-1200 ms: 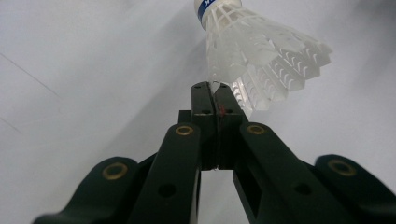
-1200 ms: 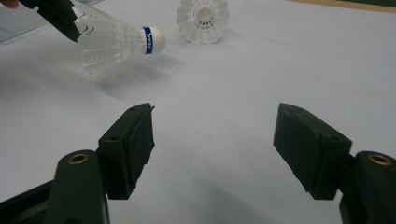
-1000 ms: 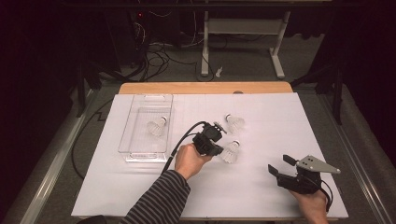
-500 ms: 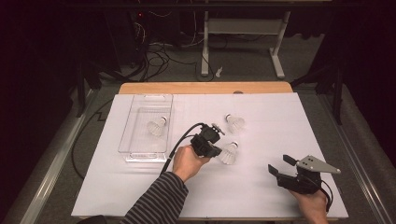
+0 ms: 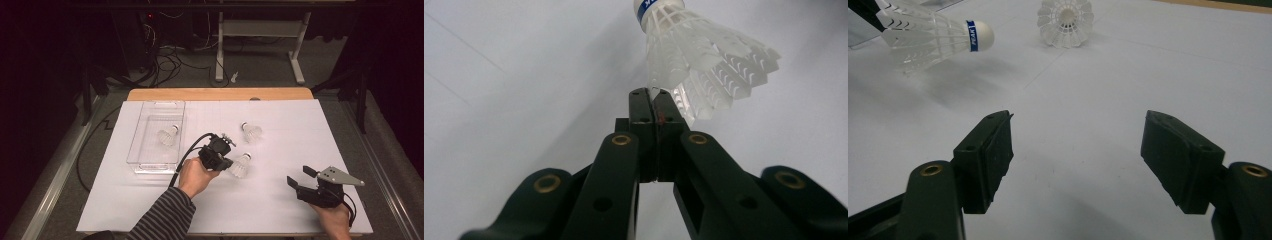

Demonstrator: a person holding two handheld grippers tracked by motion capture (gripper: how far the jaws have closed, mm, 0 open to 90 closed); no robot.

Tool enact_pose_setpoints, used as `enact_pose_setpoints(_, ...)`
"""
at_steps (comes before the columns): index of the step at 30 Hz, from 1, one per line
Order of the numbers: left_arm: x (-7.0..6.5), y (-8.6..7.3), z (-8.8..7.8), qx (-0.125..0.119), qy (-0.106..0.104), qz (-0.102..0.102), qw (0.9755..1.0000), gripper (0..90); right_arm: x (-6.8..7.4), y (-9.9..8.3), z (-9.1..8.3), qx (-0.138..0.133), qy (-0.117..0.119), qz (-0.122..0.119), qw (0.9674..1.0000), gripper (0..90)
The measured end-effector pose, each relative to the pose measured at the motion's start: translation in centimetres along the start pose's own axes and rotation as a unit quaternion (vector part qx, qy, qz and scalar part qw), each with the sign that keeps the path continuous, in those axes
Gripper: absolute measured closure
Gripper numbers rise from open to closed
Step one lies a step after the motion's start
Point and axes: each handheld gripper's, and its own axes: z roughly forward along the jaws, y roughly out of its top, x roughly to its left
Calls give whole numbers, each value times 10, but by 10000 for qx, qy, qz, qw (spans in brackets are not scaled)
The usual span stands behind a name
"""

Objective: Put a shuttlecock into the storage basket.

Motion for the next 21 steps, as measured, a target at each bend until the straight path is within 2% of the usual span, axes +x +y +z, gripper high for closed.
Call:
enact_pose_setpoints(4,3,-2,-5,-44,4,-58,10000,896,0,0,-1,-9,-3,-8,10000,295)
enact_pose_setpoints(21,11,-6,-22,-127,76,-49,9999,896,1,0,0,-10,-4,7,10000,295)
